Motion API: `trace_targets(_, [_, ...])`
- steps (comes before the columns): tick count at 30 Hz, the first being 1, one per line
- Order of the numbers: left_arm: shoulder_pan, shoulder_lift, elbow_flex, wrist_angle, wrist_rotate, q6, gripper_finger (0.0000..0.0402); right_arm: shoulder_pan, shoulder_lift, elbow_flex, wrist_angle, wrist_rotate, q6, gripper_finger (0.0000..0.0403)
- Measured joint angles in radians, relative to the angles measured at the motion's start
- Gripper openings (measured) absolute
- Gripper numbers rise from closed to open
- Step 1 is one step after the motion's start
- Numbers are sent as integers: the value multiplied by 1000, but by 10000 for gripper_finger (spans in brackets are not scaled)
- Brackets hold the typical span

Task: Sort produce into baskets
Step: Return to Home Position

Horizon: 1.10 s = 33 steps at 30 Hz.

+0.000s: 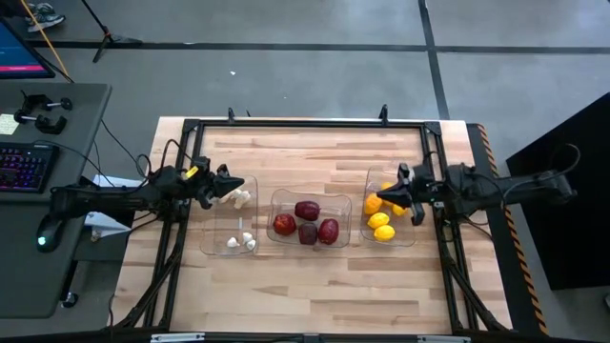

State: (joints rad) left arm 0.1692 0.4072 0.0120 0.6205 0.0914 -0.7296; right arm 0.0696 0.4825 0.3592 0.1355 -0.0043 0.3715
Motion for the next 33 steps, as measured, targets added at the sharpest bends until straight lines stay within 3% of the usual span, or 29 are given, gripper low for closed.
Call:
trace_targets(9, [0,-20,1,-23,-1,0,0,0,-142,-217,123,-41,74,0])
trace_targets(19, [0,-194,1,-130,-3,-1,0,0,-197,-349,292,-57,-8,0])
trace_targets(29, [1,-296,1,-199,-2,-1,0,10,-196,-349,238,-68,-172,0])
trace_targets(33, [1,-356,1,-335,-2,-1,0,9,-196,-349,159,-50,-67,0])
